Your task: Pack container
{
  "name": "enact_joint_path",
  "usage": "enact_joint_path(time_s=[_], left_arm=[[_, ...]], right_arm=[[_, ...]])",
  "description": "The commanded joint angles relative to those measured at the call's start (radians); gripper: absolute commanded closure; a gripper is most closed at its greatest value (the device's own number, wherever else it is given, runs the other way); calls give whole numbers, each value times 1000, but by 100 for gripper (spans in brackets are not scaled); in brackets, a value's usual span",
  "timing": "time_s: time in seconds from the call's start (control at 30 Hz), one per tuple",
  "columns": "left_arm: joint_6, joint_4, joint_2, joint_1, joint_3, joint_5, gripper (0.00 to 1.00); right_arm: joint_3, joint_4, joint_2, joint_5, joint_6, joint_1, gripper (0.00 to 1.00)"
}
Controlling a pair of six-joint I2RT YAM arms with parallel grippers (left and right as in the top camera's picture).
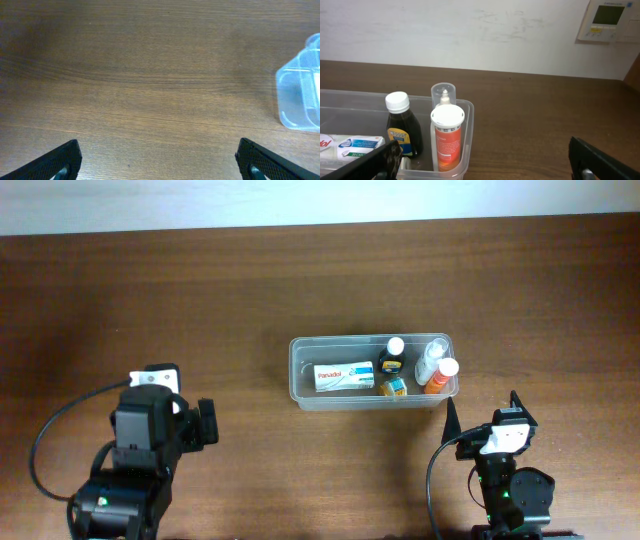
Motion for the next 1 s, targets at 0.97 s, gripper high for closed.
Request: enact_joint_path(time_s=[0.97], left_arm=[[6, 767, -809, 26, -830, -7, 0]], right_arm=[[-9, 1, -7, -13, -7, 11, 2]])
